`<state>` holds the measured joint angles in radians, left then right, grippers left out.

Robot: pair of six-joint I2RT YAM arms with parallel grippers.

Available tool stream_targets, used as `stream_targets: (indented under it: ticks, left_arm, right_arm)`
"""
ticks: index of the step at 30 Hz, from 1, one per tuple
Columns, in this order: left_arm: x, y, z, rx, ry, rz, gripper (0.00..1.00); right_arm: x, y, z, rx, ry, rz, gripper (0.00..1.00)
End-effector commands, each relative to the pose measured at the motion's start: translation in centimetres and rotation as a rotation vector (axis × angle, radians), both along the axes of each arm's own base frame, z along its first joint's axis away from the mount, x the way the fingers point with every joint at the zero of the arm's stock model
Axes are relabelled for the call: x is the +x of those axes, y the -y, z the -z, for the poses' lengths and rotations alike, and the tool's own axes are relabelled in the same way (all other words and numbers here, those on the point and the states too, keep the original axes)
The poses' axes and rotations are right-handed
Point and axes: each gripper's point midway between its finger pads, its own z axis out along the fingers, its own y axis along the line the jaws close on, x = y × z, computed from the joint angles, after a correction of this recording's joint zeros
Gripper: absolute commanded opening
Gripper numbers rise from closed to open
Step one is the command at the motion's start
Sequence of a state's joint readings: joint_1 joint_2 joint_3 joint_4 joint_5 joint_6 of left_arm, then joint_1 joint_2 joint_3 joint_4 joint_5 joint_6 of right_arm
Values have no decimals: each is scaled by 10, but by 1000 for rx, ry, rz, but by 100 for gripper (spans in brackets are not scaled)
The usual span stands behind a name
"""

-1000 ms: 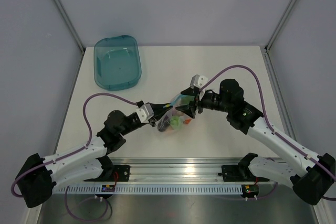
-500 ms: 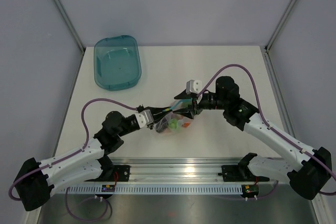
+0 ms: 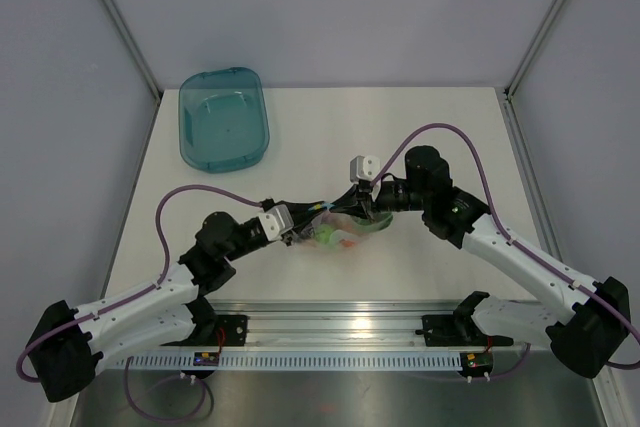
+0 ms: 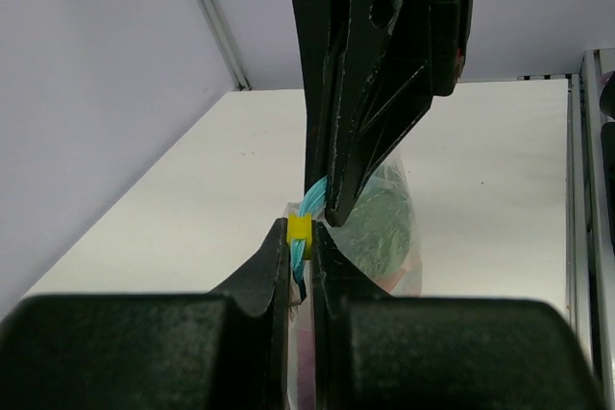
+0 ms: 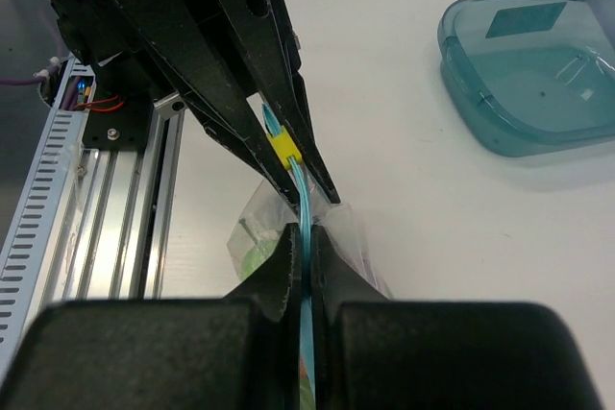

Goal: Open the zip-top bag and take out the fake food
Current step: Unzip the zipper food storage bag at the center of the board.

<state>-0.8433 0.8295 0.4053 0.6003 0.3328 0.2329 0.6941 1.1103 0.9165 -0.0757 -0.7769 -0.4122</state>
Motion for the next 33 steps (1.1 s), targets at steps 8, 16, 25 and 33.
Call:
stream_targets:
  ticks: [8,16,25,33]
  left_arm:
    - [16,-5,-31,-111,3,-82,26]
    - [17,-3,-31,-124,-15,-77,53]
    - [17,-2,-31,-142,-39,-76,66]
    - [16,-2,-32,-157,-56,-73,85]
  right_arm:
    - [-3,0,-30,80,0,34,0]
    - [-2,7,-41,148,31,93,0]
    - [1,11,-45,194,12,150,0]
    - [5,12,-44,211,8,173,0]
